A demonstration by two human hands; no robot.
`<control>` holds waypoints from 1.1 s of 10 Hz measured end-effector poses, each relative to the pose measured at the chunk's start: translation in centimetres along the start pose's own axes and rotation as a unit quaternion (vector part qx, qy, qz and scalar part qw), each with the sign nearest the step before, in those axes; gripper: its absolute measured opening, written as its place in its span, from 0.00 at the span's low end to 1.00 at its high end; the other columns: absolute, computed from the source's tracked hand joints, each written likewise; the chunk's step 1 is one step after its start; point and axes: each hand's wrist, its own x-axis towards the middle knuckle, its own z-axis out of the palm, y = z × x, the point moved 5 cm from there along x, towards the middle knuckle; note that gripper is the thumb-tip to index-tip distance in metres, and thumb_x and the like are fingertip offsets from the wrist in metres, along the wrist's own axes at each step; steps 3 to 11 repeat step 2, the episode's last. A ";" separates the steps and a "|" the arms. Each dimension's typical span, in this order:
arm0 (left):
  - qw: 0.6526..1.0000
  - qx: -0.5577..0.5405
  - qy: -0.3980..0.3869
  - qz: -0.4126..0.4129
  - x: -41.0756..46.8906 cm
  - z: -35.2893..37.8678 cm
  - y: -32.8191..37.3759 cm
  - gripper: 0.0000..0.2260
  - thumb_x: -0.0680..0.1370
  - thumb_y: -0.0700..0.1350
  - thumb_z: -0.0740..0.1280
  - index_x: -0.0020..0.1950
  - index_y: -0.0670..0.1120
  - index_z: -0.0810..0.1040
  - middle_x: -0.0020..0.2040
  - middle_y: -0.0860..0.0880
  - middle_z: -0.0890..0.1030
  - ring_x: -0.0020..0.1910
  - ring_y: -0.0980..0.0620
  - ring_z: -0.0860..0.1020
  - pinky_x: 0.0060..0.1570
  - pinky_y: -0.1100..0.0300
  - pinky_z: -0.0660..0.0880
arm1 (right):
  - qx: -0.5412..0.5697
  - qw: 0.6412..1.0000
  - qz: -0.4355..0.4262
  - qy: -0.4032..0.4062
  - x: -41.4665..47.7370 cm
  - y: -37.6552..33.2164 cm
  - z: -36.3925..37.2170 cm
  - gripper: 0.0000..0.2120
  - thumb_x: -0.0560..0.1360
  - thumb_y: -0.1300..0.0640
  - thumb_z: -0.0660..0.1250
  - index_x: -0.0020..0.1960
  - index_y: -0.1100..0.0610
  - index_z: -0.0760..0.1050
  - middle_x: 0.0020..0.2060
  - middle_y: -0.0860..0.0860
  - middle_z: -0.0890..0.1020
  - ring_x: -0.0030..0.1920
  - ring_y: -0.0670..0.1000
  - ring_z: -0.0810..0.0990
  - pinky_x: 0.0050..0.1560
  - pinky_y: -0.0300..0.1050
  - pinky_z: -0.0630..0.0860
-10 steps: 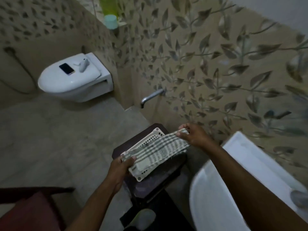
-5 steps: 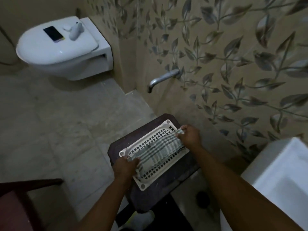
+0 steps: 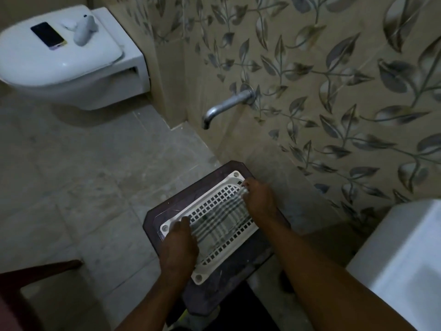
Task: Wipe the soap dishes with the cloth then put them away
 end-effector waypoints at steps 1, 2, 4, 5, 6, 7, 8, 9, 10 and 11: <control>0.997 0.045 0.023 0.054 -0.7 -0.7 0.8 0.14 0.73 0.43 0.70 0.58 0.47 0.76 0.53 0.46 0.81 0.48 0.45 0.80 0.39 0.54 0.77 | -0.017 1.000 0.004 -0.003 -0.1 0.0 -0.3 0.08 0.73 0.66 0.65 0.49 0.57 0.79 0.43 0.56 0.83 0.42 0.55 0.82 0.42 0.49 0.80; 0.995 0.032 0.045 0.084 -0.6 -1.8 1.7 0.14 0.72 0.46 0.73 0.55 0.45 0.78 0.49 0.44 0.82 0.47 0.42 0.81 0.38 0.52 0.78 | -0.023 1.000 0.004 -0.003 -0.5 -1.2 -2.0 0.08 0.74 0.63 0.67 0.52 0.59 0.79 0.47 0.57 0.83 0.47 0.57 0.82 0.48 0.51 0.80; 0.995 0.032 0.045 0.084 -0.6 -1.8 1.7 0.14 0.72 0.46 0.73 0.55 0.45 0.78 0.49 0.44 0.82 0.47 0.42 0.81 0.38 0.52 0.78 | -0.023 1.000 0.004 -0.003 -0.5 -1.2 -2.0 0.08 0.74 0.63 0.67 0.52 0.59 0.79 0.47 0.57 0.83 0.47 0.57 0.82 0.48 0.51 0.80; 0.995 0.032 0.045 0.084 -0.6 -1.8 1.7 0.14 0.72 0.46 0.73 0.55 0.45 0.78 0.49 0.44 0.82 0.47 0.42 0.81 0.38 0.52 0.78 | -0.023 1.000 0.004 -0.003 -0.5 -1.2 -2.0 0.08 0.74 0.63 0.67 0.52 0.59 0.79 0.47 0.57 0.83 0.47 0.57 0.82 0.48 0.51 0.80; 0.995 0.032 0.045 0.084 -0.6 -1.8 1.7 0.14 0.72 0.46 0.73 0.55 0.45 0.78 0.49 0.44 0.82 0.47 0.42 0.81 0.38 0.52 0.78 | -0.023 1.000 0.004 -0.003 -0.5 -1.2 -2.0 0.08 0.74 0.63 0.67 0.52 0.59 0.79 0.47 0.57 0.83 0.47 0.57 0.82 0.48 0.51 0.80; 0.995 0.032 0.045 0.084 -0.6 -1.8 1.7 0.14 0.72 0.46 0.73 0.55 0.45 0.78 0.49 0.44 0.82 0.47 0.42 0.81 0.38 0.52 0.78 | -0.023 1.000 0.004 -0.003 -0.5 -1.2 -2.0 0.08 0.74 0.63 0.67 0.52 0.59 0.79 0.47 0.57 0.83 0.47 0.57 0.82 0.48 0.51 0.80; 0.995 0.032 0.045 0.084 -0.6 -1.8 1.7 0.14 0.72 0.46 0.73 0.55 0.45 0.78 0.49 0.44 0.82 0.47 0.42 0.81 0.38 0.52 0.78 | -0.023 1.000 0.004 -0.003 -0.5 -1.2 -2.0 0.08 0.74 0.63 0.67 0.52 0.59 0.79 0.47 0.57 0.83 0.47 0.57 0.82 0.48 0.51 0.80; 0.995 0.032 0.045 0.084 -0.6 -1.8 1.7 0.14 0.72 0.46 0.73 0.55 0.45 0.78 0.49 0.44 0.82 0.47 0.42 0.81 0.38 0.52 0.78 | -0.023 1.000 0.004 -0.003 -0.5 -1.2 -2.0 0.08 0.74 0.63 0.67 0.52 0.59 0.79 0.47 0.57 0.83 0.47 0.57 0.82 0.48 0.51 0.80; 0.995 0.032 0.045 0.084 -0.6 -1.8 1.7 0.14 0.72 0.46 0.73 0.55 0.45 0.78 0.49 0.44 0.82 0.47 0.42 0.81 0.38 0.52 0.78 | -0.023 1.000 0.004 -0.003 -0.5 -1.2 -2.0 0.08 0.74 0.63 0.67 0.52 0.59 0.79 0.47 0.57 0.83 0.47 0.57 0.82 0.48 0.51 0.80; 0.995 0.032 0.045 0.084 -0.6 -1.8 1.7 0.14 0.72 0.46 0.73 0.55 0.45 0.78 0.49 0.44 0.82 0.47 0.42 0.81 0.38 0.52 0.78 | -0.023 1.000 0.004 -0.003 -0.5 -1.2 -2.0 0.08 0.74 0.63 0.67 0.52 0.59 0.79 0.47 0.57 0.83 0.47 0.57 0.82 0.48 0.51 0.80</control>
